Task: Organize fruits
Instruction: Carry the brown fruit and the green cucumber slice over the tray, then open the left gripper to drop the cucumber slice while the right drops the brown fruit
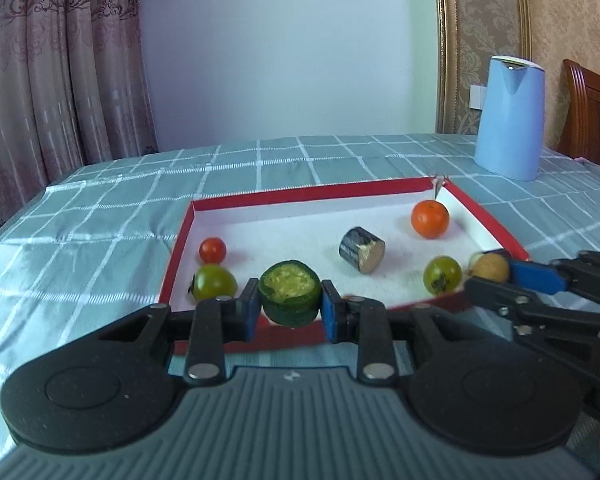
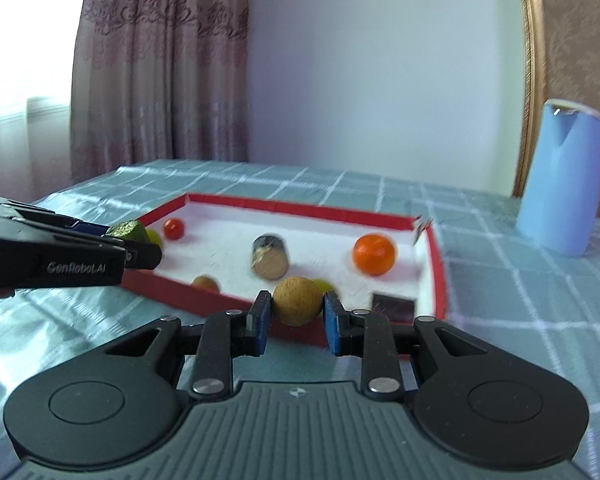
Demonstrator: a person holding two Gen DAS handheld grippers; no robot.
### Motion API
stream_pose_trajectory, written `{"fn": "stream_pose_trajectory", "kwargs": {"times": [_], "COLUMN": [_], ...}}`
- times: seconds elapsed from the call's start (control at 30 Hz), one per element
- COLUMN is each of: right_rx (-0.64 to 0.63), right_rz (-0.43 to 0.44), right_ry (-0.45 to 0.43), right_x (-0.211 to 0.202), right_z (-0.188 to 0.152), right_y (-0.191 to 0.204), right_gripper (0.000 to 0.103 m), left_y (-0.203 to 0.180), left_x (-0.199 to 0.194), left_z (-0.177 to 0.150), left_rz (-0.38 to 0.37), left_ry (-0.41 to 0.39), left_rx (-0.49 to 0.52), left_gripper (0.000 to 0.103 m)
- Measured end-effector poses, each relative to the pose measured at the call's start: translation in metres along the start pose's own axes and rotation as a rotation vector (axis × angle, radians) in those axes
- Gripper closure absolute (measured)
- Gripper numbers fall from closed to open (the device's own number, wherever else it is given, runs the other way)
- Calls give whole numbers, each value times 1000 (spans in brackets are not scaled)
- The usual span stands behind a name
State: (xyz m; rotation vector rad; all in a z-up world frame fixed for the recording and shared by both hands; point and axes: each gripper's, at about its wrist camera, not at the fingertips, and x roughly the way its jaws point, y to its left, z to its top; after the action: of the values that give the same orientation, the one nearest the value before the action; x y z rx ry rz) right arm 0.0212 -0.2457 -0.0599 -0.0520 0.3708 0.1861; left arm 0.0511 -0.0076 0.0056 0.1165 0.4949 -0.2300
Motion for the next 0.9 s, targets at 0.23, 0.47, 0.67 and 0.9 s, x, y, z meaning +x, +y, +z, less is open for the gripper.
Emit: {"fn": "stream_pose_trajectory", "kwargs": {"times": [0.23,0.47,0.67,0.9], "right_rx": [2,48,48,13], "right_rz": [-18,-35,-64,-77], "right_ry": [-12,56,111,168], "right_x": [8,53,93,131], "right_z": [19,46,61,66], "right_y": [-4,-14,-15,-8], "right_gripper": [76,76,76,76], "left_y": [2,5,12,15], "left_x": [23,60,97,121], "left_z": [15,31,35,39], "left_rz": [26,75,127,167], "left_ry": [13,37,77,122], "left_rx": [-9,-44,-69,-69], "left_gripper": [75,75,75,74]}}
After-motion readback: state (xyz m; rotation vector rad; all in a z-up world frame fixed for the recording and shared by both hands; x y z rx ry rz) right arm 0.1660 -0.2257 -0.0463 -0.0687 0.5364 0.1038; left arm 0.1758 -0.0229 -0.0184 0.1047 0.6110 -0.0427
